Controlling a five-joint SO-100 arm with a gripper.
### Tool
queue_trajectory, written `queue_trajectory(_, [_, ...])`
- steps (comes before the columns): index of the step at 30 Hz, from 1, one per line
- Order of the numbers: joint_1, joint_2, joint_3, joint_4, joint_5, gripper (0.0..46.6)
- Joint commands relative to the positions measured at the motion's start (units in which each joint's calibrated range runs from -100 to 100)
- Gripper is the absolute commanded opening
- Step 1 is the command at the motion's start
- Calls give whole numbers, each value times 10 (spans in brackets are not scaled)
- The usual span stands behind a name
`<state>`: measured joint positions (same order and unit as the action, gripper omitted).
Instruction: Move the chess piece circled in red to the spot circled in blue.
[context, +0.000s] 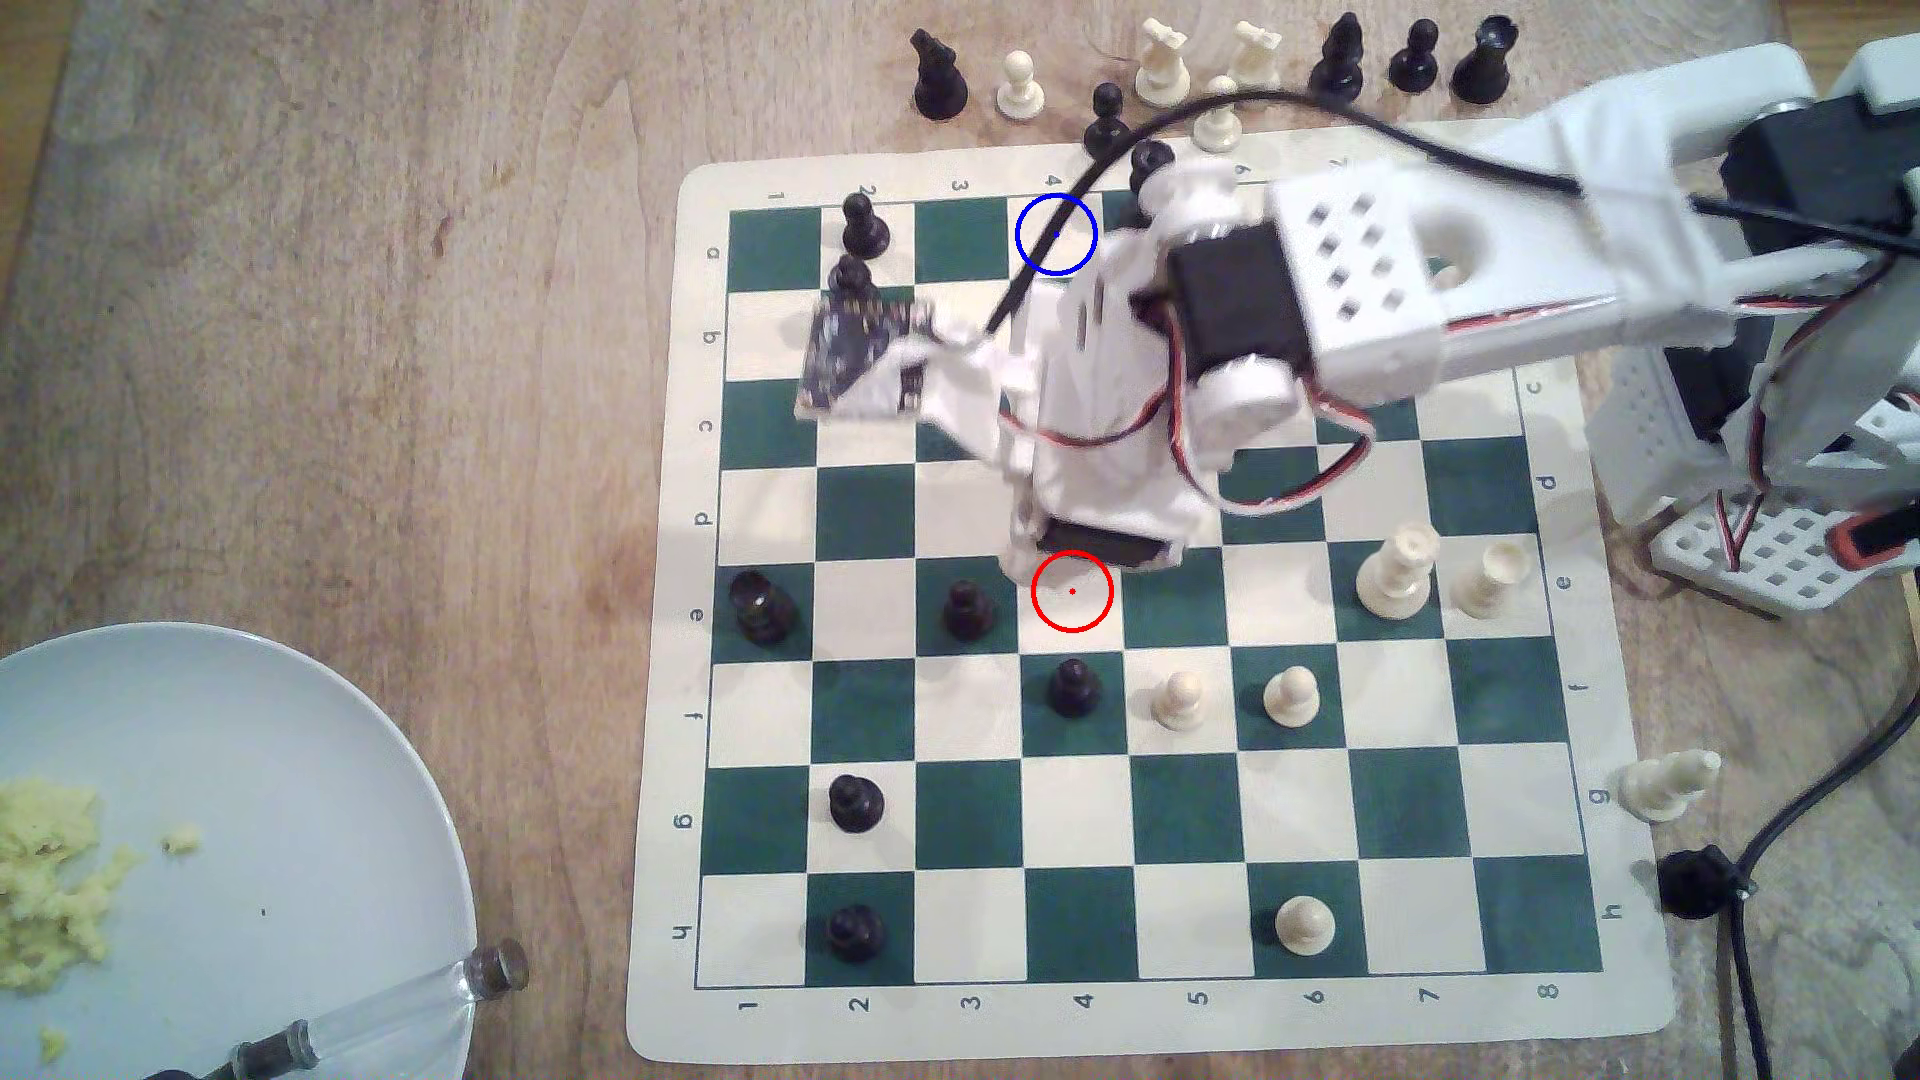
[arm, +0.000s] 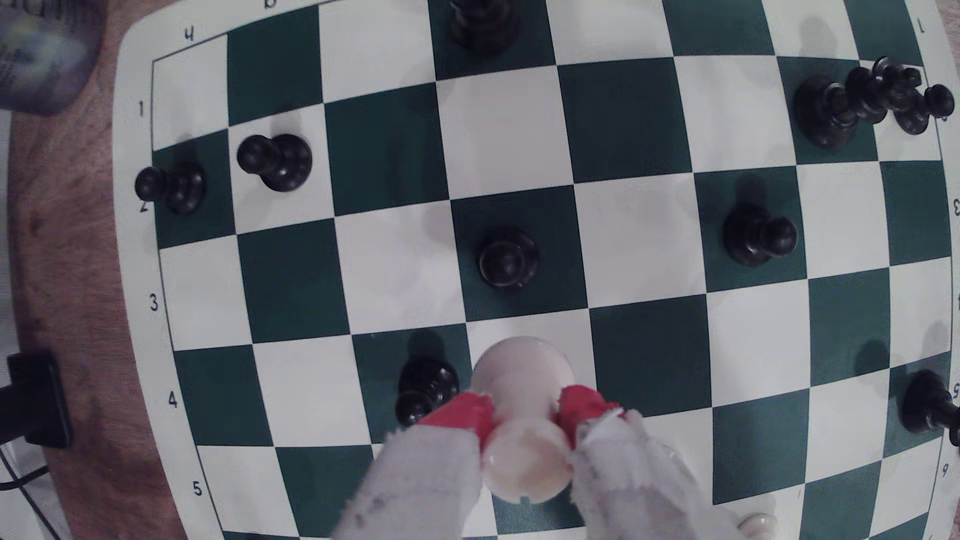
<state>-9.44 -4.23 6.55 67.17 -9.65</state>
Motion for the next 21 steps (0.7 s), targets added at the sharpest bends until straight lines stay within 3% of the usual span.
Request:
queue_trajectory(1, [31, -58, -131, 57, -1, 3])
queue_trajectory(6, [72, -83, -131, 76, 2, 3])
queue_trajectory(14, [175, -160, -27, 74, 19, 3])
queue_trajectory(21, [257, -139, 11, 26, 37, 3])
